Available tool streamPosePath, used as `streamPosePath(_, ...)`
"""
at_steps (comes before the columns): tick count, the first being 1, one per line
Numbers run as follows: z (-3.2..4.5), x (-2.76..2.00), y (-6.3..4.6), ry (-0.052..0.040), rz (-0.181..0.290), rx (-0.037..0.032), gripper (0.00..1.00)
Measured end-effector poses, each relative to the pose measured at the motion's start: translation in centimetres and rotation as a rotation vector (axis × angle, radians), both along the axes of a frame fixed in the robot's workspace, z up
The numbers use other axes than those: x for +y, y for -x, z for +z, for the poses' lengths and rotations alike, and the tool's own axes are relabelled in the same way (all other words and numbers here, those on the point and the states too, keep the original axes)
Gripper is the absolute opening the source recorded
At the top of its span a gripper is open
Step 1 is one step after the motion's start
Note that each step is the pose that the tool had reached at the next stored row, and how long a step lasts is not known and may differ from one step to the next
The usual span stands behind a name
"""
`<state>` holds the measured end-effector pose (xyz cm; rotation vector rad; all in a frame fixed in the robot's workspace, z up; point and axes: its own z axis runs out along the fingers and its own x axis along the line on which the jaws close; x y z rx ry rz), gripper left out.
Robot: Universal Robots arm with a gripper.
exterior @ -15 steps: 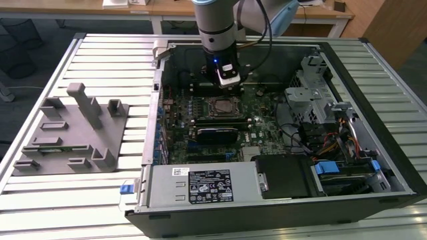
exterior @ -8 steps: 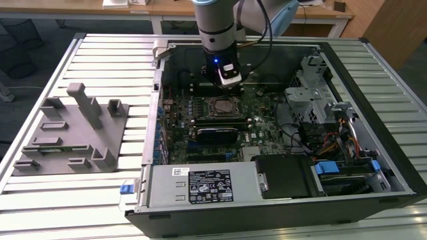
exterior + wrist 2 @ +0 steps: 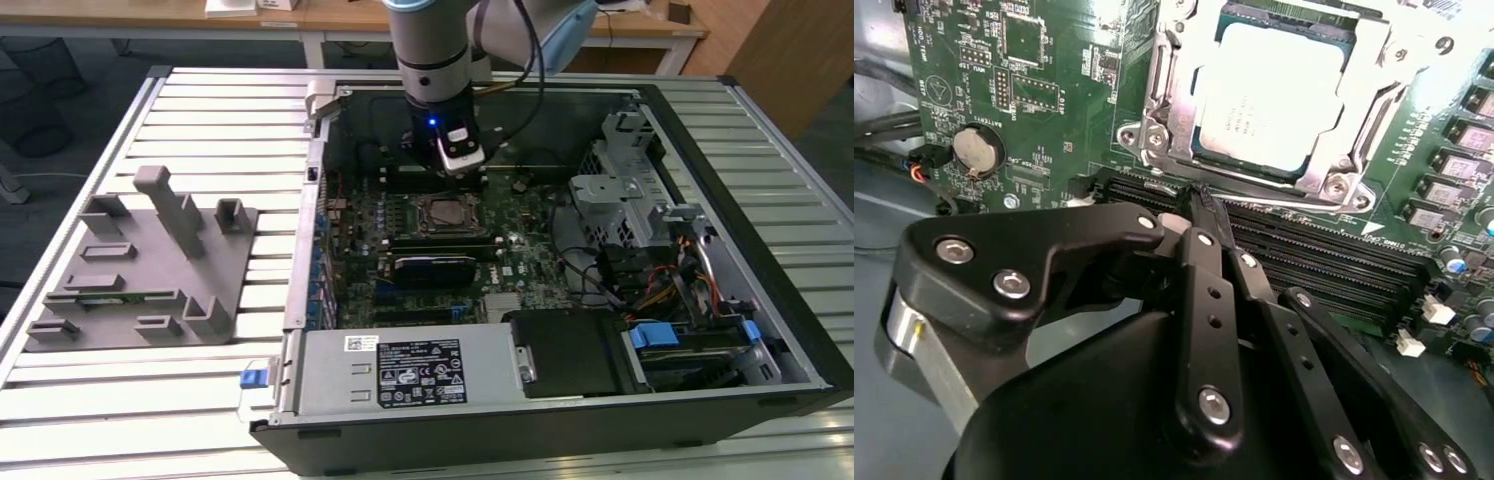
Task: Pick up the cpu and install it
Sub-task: 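Install the first cpu locking lever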
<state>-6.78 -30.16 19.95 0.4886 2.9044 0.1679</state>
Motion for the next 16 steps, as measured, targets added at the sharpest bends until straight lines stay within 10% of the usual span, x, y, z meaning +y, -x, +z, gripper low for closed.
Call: streamPosePath(16,-0.31,0.16,0.5,0.0252,0.014,0.0,0.11)
